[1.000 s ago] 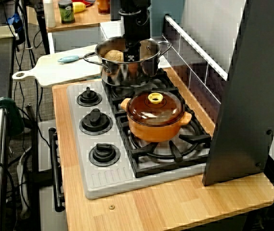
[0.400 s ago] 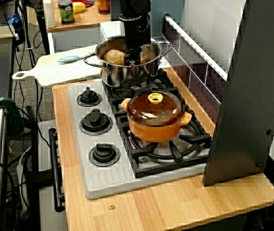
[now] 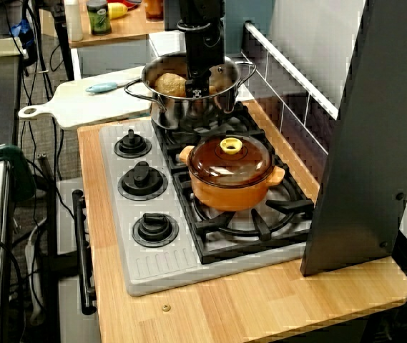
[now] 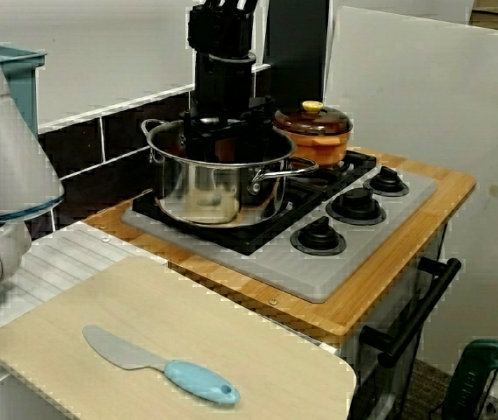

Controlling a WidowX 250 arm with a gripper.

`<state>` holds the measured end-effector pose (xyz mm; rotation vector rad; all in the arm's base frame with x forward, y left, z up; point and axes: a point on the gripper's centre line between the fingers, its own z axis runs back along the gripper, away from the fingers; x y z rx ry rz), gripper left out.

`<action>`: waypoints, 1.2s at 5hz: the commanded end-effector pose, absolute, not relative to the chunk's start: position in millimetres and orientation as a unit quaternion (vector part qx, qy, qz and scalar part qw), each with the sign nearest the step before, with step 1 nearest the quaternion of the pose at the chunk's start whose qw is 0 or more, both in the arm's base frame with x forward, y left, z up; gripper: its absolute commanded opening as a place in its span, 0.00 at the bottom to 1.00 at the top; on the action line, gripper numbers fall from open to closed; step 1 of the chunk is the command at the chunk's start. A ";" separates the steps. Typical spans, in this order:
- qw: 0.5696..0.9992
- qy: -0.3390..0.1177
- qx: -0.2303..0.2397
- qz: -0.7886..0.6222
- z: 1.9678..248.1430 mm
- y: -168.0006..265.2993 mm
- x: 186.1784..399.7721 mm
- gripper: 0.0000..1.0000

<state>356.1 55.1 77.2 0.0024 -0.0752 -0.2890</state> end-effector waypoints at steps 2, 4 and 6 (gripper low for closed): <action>0.988 -0.067 0.019 -0.136 90.0 57.3 361.8 1.00; 0.989 -0.065 0.024 -0.134 84.6 57.6 362.1 1.00; 0.990 -0.062 0.048 -0.118 81.7 58.6 362.7 1.00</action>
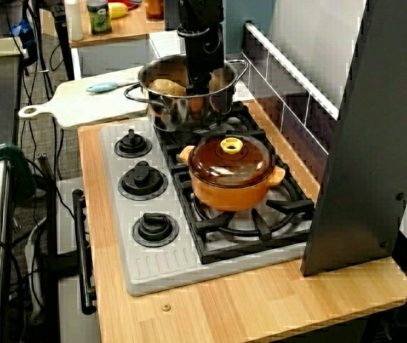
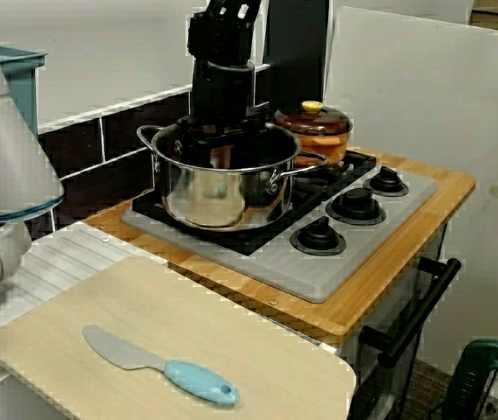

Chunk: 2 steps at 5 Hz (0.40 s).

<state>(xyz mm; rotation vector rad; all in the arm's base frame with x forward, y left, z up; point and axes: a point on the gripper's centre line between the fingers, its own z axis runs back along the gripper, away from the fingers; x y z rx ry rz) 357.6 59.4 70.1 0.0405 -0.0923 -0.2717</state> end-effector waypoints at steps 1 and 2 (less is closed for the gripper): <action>0.991 -0.058 0.040 -0.117 82.4 60.3 362.4 0.00; 0.990 -0.060 0.039 -0.118 84.7 61.5 362.1 0.00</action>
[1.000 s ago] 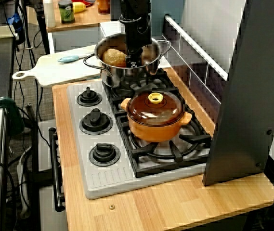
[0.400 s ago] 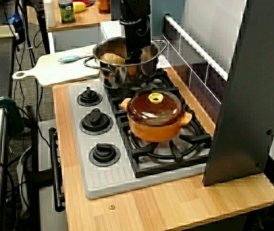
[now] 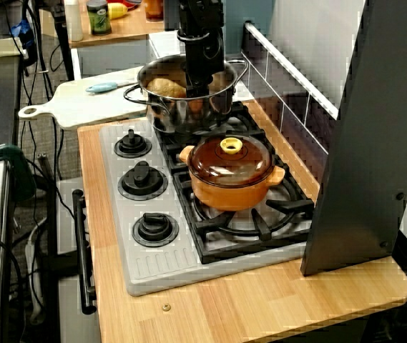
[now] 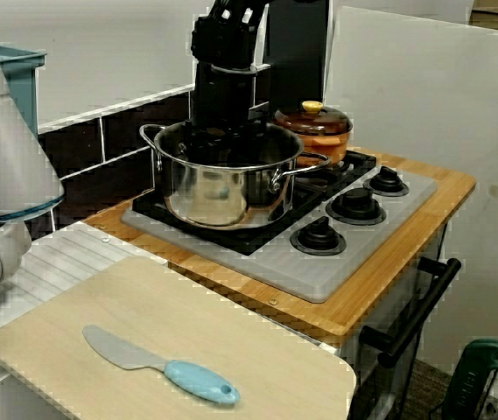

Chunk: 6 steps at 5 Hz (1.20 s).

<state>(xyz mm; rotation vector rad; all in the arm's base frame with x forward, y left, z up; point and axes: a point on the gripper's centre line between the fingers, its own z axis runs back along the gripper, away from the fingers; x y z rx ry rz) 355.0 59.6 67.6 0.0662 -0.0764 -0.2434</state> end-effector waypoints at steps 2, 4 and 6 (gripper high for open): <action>0.992 -0.057 0.022 -0.110 98.4 67.5 363.6 0.00; 0.992 -0.059 0.004 -0.108 113.1 71.7 361.7 0.00; 0.993 -0.058 0.000 -0.103 114.4 73.7 361.0 1.00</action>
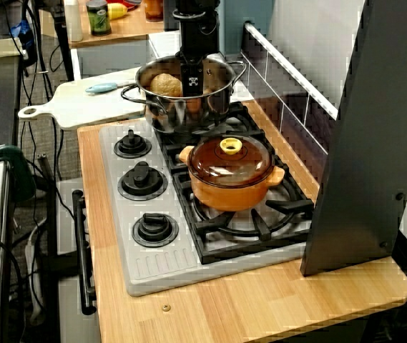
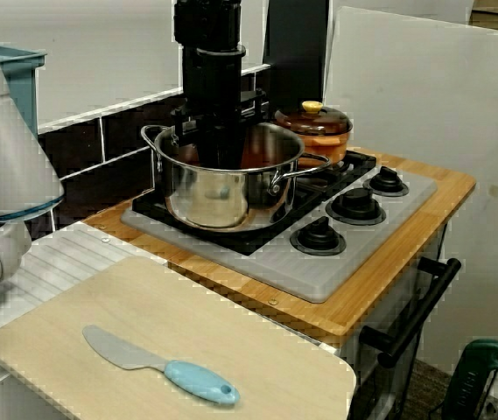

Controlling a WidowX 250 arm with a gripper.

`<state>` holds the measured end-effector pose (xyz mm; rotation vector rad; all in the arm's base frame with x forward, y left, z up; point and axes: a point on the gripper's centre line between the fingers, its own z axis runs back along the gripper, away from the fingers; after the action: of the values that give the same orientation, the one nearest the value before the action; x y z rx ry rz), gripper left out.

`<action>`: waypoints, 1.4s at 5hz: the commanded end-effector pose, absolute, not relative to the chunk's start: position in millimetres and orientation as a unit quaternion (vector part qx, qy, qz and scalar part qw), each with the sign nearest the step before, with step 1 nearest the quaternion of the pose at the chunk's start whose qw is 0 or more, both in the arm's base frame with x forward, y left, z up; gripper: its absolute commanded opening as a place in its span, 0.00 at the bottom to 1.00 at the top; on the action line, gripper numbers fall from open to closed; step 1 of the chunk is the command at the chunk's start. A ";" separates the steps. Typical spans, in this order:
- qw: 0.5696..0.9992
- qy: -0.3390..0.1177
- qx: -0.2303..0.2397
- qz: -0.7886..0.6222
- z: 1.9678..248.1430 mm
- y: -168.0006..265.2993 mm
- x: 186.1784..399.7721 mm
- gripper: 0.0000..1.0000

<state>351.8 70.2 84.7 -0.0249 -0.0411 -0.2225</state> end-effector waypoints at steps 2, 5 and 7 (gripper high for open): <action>0.993 -0.057 -0.001 -0.103 114.6 74.5 359.9 1.00; 0.993 -0.056 0.002 -0.108 109.1 73.2 357.6 1.00; 0.993 -0.055 0.009 -0.107 101.3 70.6 358.5 1.00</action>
<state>354.7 71.5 82.2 -0.0024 -0.0640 -0.2155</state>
